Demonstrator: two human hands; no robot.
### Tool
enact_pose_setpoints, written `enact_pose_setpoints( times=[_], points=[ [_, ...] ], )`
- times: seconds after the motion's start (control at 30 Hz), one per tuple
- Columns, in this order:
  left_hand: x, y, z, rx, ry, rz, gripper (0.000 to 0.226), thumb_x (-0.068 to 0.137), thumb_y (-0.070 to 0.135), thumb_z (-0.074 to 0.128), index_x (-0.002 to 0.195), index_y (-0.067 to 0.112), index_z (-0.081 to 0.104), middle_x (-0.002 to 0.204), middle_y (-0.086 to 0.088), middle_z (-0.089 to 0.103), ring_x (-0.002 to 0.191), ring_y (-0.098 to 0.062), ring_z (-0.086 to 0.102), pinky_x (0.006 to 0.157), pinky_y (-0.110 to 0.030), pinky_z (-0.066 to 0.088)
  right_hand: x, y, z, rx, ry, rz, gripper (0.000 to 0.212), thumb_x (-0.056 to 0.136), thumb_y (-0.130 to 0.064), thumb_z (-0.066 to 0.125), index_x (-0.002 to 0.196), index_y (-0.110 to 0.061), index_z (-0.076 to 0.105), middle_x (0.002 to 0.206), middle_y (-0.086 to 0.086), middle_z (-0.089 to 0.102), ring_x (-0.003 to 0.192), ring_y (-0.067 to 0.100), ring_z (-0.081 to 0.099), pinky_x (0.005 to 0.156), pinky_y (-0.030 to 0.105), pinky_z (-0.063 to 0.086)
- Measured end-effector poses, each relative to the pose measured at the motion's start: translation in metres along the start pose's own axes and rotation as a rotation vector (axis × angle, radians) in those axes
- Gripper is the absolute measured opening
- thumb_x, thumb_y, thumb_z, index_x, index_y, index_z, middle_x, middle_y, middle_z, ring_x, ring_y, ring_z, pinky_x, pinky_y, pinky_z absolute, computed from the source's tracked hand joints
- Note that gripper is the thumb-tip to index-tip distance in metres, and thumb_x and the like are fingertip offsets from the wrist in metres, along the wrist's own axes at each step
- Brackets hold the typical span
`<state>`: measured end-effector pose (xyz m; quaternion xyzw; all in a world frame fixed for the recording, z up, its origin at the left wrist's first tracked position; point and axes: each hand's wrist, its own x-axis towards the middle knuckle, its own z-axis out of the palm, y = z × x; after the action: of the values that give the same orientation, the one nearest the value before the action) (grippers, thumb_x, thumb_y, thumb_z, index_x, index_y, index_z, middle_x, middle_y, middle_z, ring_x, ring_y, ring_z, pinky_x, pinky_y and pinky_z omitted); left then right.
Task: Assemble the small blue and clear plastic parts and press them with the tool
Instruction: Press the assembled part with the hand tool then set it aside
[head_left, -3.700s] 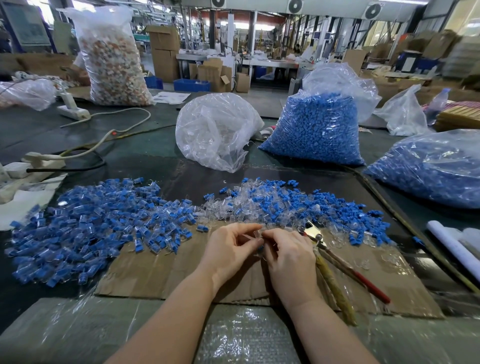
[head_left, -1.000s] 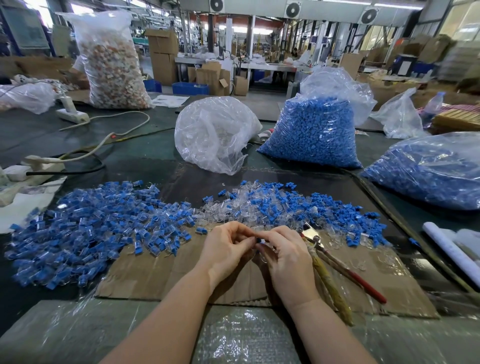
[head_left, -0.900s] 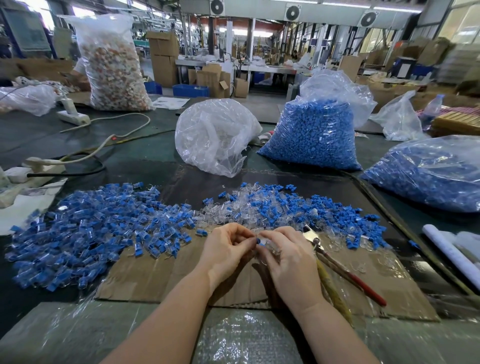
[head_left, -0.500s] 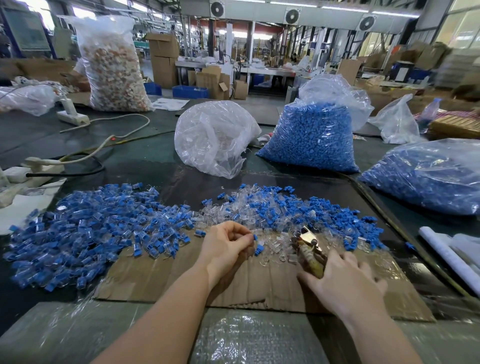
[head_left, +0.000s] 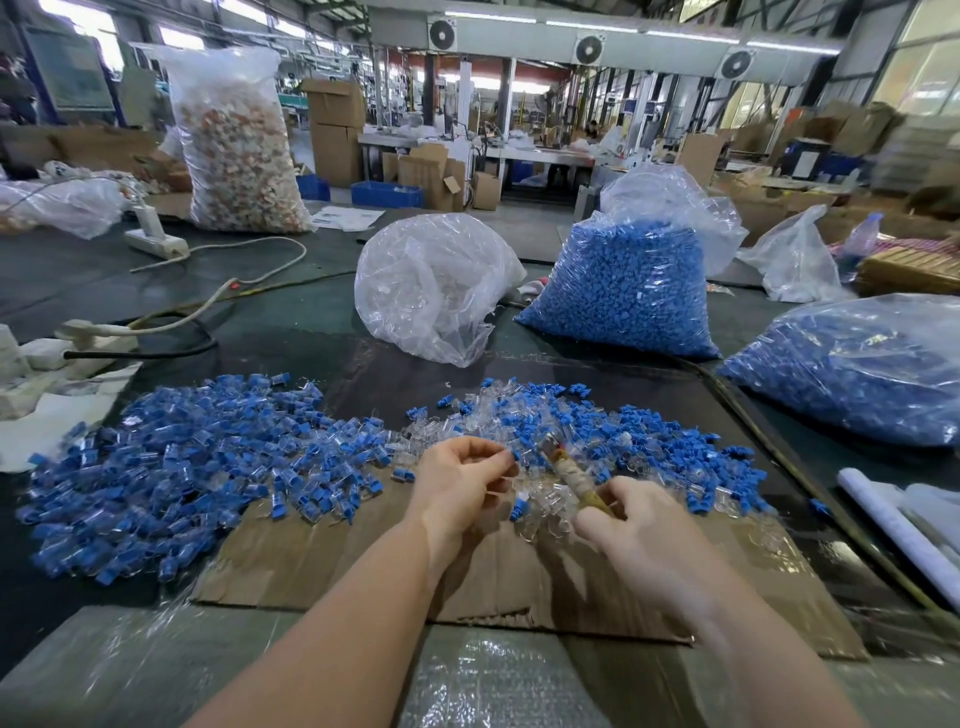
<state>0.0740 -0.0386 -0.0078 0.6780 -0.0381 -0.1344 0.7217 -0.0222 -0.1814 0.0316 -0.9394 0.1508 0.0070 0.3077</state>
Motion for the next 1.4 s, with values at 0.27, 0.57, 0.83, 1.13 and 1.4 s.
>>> enact_pose_setpoints(
  times=[0.27,0.57,0.83,1.13,1.4],
  points=[
    [0.000,0.003,-0.001,-0.006,0.017,-0.038,0.003,0.085,0.007,0.064,0.086,0.009,0.066,0.065,0.001,0.071,0.051,-0.004,0.061,0.045,-0.016,0.046,-0.006,-0.017,-0.011,0.278,-0.255,0.066,0.021,0.088,-0.030,0.056,0.081,-0.010,0.059,0.078,0.008,0.060,0.071,0.021,0.058,0.076,0.043,0.050],
    [0.001,0.007,0.002,0.058,0.042,-0.043,0.003,0.085,0.005,0.065,0.083,0.007,0.066,0.066,-0.002,0.069,0.050,-0.004,0.060,0.048,-0.017,0.050,-0.006,-0.015,-0.016,0.222,-0.316,0.073,0.008,0.083,-0.020,0.056,0.084,-0.013,0.052,0.085,0.008,0.061,0.072,0.020,0.056,0.076,0.038,0.046],
    [0.000,0.009,0.004,0.046,0.049,-0.022,0.005,0.085,0.001,0.062,0.082,0.003,0.065,0.065,-0.004,0.067,0.050,-0.007,0.058,0.052,-0.018,0.051,-0.005,-0.016,-0.019,0.217,-0.368,0.096,0.006,0.085,-0.013,0.053,0.088,-0.017,0.050,0.083,0.002,0.057,0.073,0.015,0.055,0.069,0.029,0.044],
    [-0.002,0.012,0.005,0.035,0.044,-0.028,0.007,0.085,-0.001,0.062,0.080,0.003,0.064,0.065,-0.007,0.065,0.049,-0.008,0.057,0.050,-0.017,0.050,-0.006,-0.020,-0.020,0.144,-0.368,0.059,0.007,0.088,-0.015,0.049,0.083,-0.018,0.045,0.083,0.001,0.050,0.073,0.015,0.051,0.060,0.025,0.038],
    [-0.001,0.011,0.009,0.008,0.046,0.007,0.007,0.085,-0.001,0.061,0.082,0.004,0.064,0.066,-0.005,0.066,0.050,-0.005,0.057,0.050,-0.016,0.049,0.002,-0.014,-0.003,0.083,-0.208,-0.007,0.014,0.092,-0.015,0.046,0.080,-0.018,0.041,0.074,-0.002,0.048,0.054,0.008,0.043,0.045,0.015,0.033]
  ],
)
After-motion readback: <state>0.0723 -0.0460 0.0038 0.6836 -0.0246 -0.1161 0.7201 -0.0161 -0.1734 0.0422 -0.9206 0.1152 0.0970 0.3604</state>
